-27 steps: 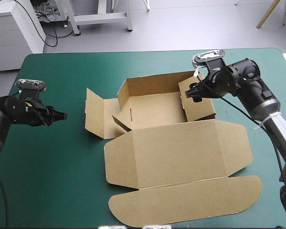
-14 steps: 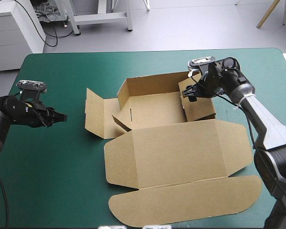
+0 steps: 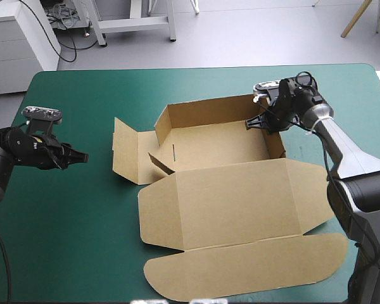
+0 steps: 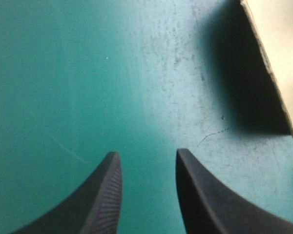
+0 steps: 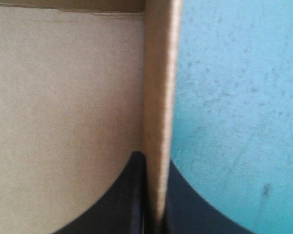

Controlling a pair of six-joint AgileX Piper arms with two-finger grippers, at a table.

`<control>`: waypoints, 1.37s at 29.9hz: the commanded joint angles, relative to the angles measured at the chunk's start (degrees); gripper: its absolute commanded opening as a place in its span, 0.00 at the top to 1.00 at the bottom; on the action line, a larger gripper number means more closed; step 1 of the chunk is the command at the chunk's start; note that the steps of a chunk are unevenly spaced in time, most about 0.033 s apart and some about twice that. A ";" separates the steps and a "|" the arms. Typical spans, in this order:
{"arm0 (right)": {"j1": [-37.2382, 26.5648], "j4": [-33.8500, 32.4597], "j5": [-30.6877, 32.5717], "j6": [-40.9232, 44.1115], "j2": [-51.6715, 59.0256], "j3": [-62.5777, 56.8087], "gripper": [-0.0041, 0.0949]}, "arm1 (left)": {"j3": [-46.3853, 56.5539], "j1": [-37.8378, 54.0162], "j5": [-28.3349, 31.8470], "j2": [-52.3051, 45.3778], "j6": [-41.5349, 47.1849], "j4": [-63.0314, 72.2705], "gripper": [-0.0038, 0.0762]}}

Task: Fold the box

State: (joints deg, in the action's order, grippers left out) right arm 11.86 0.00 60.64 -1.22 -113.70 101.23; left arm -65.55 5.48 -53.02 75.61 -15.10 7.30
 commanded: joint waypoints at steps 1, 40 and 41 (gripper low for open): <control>-0.78 0.48 -1.99 -0.62 5.09 1.86 0.98 | -1.40 0.00 1.43 -1.95 0.05 -1.26 0.62; -19.03 44.72 5.67 -22.84 17.36 1.62 0.98 | -1.40 -0.08 -1.77 9.82 -31.62 70.50 0.62; -19.03 44.47 5.22 -22.84 17.26 1.62 0.98 | -1.40 -0.08 -3.19 9.92 -33.50 73.23 0.62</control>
State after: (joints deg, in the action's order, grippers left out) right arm -6.73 40.88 67.79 -24.18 -98.70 101.23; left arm -65.55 5.48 -52.24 87.24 -43.56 68.28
